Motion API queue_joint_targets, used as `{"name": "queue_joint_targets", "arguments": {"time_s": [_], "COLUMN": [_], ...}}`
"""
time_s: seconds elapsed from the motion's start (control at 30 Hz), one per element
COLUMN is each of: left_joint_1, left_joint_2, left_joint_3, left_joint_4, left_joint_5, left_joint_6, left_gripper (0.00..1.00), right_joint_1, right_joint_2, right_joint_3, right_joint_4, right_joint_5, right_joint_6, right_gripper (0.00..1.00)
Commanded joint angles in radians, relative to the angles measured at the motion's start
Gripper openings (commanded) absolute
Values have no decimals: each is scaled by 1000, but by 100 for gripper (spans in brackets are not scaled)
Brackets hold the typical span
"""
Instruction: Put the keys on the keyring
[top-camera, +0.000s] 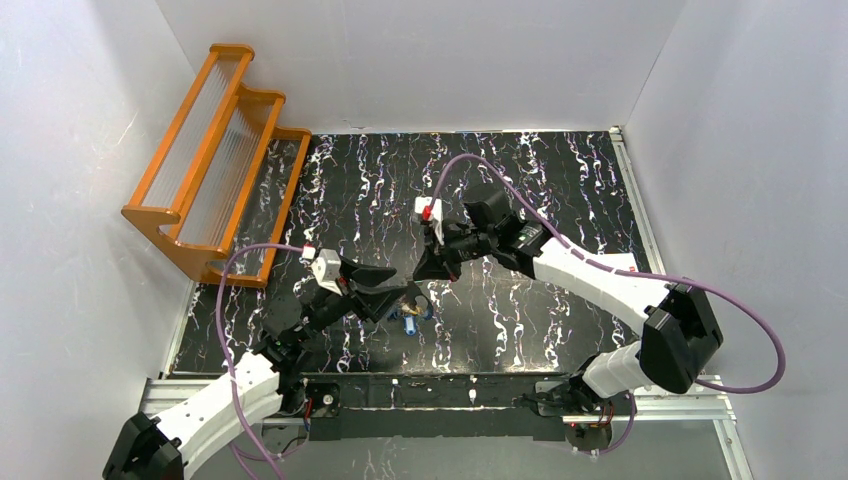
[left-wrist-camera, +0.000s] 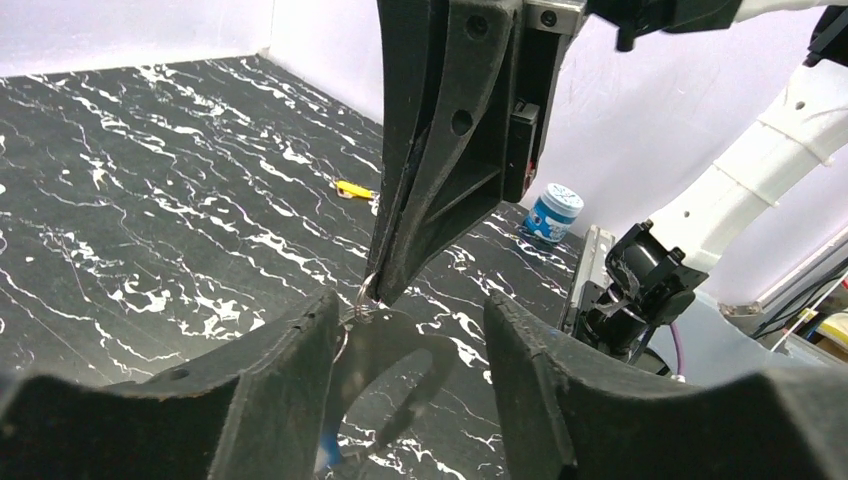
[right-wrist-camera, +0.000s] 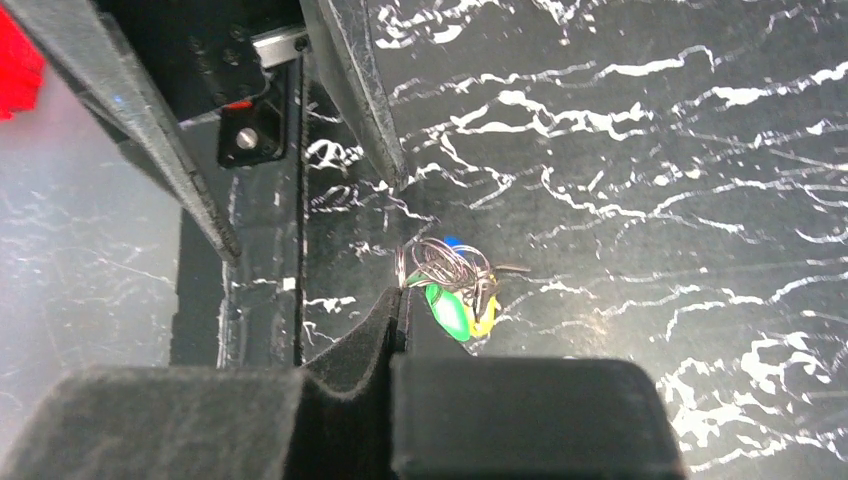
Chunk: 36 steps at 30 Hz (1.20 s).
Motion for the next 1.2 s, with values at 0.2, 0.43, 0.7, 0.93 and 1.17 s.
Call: {"name": "queue_joint_targets", "arguments": {"time_s": [0.2, 0.43, 0.7, 0.93, 1.17], "left_joint_1": [0, 0, 1, -1, 1], "left_joint_2": [14, -34, -124, -180, -189], "left_joint_3": [40, 44, 43, 43, 44], "left_joint_4": [-32, -122, -256, -330, -352], "left_joint_5": [-20, -74, -178, -219, -225], "left_joint_6": [52, 80, 111, 123, 125], "left_gripper": [61, 64, 65, 68, 70], "right_joint_1": [118, 118, 99, 2, -115], "right_joint_2": [56, 45, 5, 21, -41], "right_joint_3": [123, 103, 8, -15, -30], "right_joint_4": [-288, -221, -11, 79, 60], "right_joint_5": [403, 375, 218, 84, 130], "right_joint_6": [-200, -183, -119, -11, 27], "right_gripper": [1, 1, 1, 1, 1]}}
